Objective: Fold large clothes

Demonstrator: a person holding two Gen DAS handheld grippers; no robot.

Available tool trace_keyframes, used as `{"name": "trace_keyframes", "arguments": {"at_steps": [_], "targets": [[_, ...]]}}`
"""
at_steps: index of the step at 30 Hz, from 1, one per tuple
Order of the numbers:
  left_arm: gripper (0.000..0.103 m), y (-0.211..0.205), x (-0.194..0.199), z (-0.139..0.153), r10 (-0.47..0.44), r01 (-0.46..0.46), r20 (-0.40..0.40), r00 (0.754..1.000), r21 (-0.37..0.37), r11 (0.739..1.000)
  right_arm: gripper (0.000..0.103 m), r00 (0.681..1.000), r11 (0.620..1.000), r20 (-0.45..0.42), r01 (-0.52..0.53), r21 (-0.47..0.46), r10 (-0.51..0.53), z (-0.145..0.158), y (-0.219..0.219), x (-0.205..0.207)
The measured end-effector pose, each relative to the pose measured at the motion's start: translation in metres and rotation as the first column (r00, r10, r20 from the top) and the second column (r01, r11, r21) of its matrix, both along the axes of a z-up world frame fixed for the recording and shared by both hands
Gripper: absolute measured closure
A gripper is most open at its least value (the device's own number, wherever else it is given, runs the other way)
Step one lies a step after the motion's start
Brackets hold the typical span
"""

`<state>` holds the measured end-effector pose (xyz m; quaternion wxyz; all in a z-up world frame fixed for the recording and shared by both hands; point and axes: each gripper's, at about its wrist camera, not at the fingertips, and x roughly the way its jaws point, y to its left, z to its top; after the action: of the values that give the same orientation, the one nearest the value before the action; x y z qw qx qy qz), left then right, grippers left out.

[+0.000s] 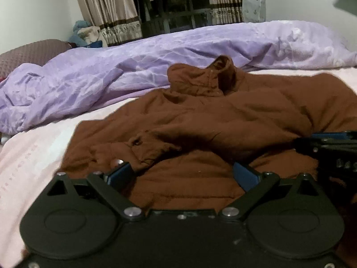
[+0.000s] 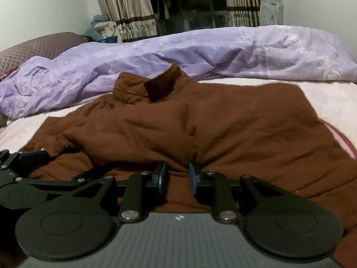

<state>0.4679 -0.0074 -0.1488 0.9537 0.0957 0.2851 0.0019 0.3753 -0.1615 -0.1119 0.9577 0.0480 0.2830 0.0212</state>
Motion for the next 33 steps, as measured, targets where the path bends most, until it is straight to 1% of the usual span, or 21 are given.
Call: {"name": "trace_keyframes", "arguments": {"at_steps": [1, 3, 5, 8, 10, 11, 12, 14, 15, 17, 18, 20, 21, 22, 23, 24, 25, 26, 27, 30, 33], "targets": [[0.002, 0.005, 0.003, 0.008, 0.01, -0.01, 0.006, 1.0, 0.025, 1.0, 0.077, 1.0, 1.0, -0.001, -0.003, 0.005, 0.003, 0.007, -0.003, -0.001], [0.004, 0.013, -0.005, 0.024, 0.053, -0.057, 0.046, 0.998, 0.081, 0.995, 0.075, 0.999, 1.0, 0.039, 0.017, -0.017, -0.016, 0.026, -0.008, -0.01], [0.004, 0.034, -0.011, 0.038, 0.057, -0.062, 0.071, 0.996, 0.059, 0.996, 0.073, 0.992, 0.994, 0.108, 0.076, -0.083, -0.067, 0.045, -0.016, -0.026], [0.004, 0.069, -0.009, 0.039, 0.098, -0.098, 0.049, 0.994, 0.011, 0.995, 0.067, 0.976, 0.972, 0.154, 0.178, -0.151, -0.154, 0.054, -0.034, -0.04], [0.004, 0.09, -0.003, 0.029, 0.158, -0.158, 0.015, 0.987, 0.011, 0.987, 0.065, 0.964, 0.962, 0.155, 0.237, -0.133, -0.216, 0.047, -0.053, -0.039], [0.002, 0.1, 0.001, 0.022, 0.179, -0.179, -0.011, 0.984, -0.001, 0.984, 0.066, 0.962, 0.96, 0.122, 0.257, -0.113, -0.244, 0.04, -0.063, -0.034], [0.001, 0.107, 0.005, 0.014, 0.181, -0.182, -0.039, 0.983, -0.022, 0.983, 0.066, 0.962, 0.958, 0.067, 0.27, -0.099, -0.265, 0.03, -0.072, -0.027], [0.0, 0.123, 0.009, -0.002, 0.152, -0.163, -0.094, 0.984, -0.125, 0.979, 0.069, 0.951, 0.95, -0.074, 0.289, -0.12, -0.299, -0.001, -0.085, -0.007], [0.0, 0.129, 0.009, -0.006, 0.159, -0.174, -0.1, 0.982, -0.17, 0.97, 0.069, 0.952, 0.94, -0.013, 0.299, -0.162, -0.305, -0.009, -0.081, -0.01], [0.0, 0.138, 0.009, -0.006, 0.163, -0.183, -0.108, 0.981, -0.215, 0.959, 0.067, 0.947, 0.924, 0.004, 0.313, -0.22, -0.32, -0.011, -0.069, -0.01], [0.0, 0.138, 0.008, -0.004, 0.16, -0.179, -0.104, 0.982, -0.209, 0.961, 0.067, 0.949, 0.919, 0.005, 0.306, -0.249, -0.314, -0.011, -0.064, -0.009], [0.001, 0.132, 0.007, 0.007, 0.148, -0.161, -0.086, 0.985, -0.164, 0.973, 0.067, 0.95, 0.92, -0.01, 0.298, -0.253, -0.311, -0.006, -0.063, -0.006], [0.002, 0.13, 0.007, 0.015, 0.145, -0.151, -0.052, 0.988, -0.125, 0.981, 0.067, 0.951, 0.924, -0.025, 0.295, -0.243, -0.31, 0.001, -0.066, -0.005], [0.004, 0.13, 0.009, 0.027, 0.174, -0.174, -0.002, 0.985, -0.088, 0.981, 0.067, 0.948, 0.925, -0.039, 0.297, -0.239, -0.314, 0.009, -0.068, -0.002], [0.004, 0.132, 0.01, 0.039, 0.206, -0.203, 0.037, 0.978, -0.089, 0.975, 0.067, 0.942, 0.916, -0.042, 0.312, -0.251, -0.332, 0.016, -0.069, -0.001], [0.004, 0.136, 0.013, 0.052, 0.221, -0.212, 0.064, 0.973, -0.13, 0.969, 0.067, 0.934, 0.902, -0.033, 0.335, -0.273, -0.357, 0.025, -0.069, 0.001], [0.004, 0.14, 0.018, 0.063, 0.209, -0.191, 0.079, 0.975, -0.192, 0.963, 0.067, 0.93, 0.892, -0.003, 0.353, -0.283, -0.369, 0.034, -0.069, 0.004], [0.004, 0.143, 0.024, 0.072, 0.19, -0.163, 0.093, 0.977, -0.244, 0.956, 0.067, 0.929, 0.891, 0.037, 0.365, -0.27, -0.369, 0.043, -0.071, 0.007], [0.004, 0.143, 0.032, 0.076, 0.182, -0.149, 0.105, 0.978, -0.265, 0.953, 0.067, 0.929, 0.897, 0.062, 0.368, -0.247, -0.364, 0.05, -0.073, 0.013], [0.004, 0.138, 0.065, 0.068, 0.194, -0.169, 0.099, 0.976, -0.219, 0.961, 0.067, 0.933, 0.92, 0.089, 0.358, -0.16, -0.348, 0.058, -0.085, 0.044], [0.004, 0.136, 0.104, 0.037, 0.191, -0.183, 0.029, 0.981, -0.172, 0.968, 0.067, 0.95, 0.948, 0.052, 0.312, -0.055, -0.309, 0.046, -0.106, 0.084]]}}
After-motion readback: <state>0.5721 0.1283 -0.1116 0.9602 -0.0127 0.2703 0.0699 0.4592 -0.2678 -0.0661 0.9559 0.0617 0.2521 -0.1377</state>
